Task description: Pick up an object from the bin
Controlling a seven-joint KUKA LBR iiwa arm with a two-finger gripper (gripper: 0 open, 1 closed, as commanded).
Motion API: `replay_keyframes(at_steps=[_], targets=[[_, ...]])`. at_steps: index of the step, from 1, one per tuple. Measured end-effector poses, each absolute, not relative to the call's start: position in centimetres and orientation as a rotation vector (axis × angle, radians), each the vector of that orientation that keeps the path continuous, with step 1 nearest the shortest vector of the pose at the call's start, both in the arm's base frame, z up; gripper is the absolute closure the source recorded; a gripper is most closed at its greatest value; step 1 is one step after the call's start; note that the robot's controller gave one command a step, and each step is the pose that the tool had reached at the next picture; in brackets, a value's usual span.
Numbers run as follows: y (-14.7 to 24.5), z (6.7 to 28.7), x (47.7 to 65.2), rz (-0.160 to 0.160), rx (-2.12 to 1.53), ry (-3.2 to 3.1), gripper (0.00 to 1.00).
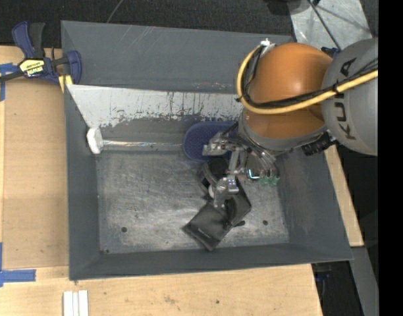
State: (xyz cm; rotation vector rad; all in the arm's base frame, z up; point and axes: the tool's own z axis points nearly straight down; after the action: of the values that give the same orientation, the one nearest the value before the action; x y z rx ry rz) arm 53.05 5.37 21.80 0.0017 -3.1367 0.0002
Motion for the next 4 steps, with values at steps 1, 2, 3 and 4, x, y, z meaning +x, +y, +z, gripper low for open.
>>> replay_keyframes(at_steps=[1, 2, 3, 4], targets=[[0.4, 13.3, 60.7, 0.002, 0.319, -3.129, 0.00], [-1.8, 11.9, 56.0, -0.002, -0.270, -3.147, 0.00], [-1.9, 9.6, 56.4, -0.004, -0.323, -3.140, 0.00], [-1.8, 9.5, 56.5, -0.005, -0.325, -3.143, 1.00]])
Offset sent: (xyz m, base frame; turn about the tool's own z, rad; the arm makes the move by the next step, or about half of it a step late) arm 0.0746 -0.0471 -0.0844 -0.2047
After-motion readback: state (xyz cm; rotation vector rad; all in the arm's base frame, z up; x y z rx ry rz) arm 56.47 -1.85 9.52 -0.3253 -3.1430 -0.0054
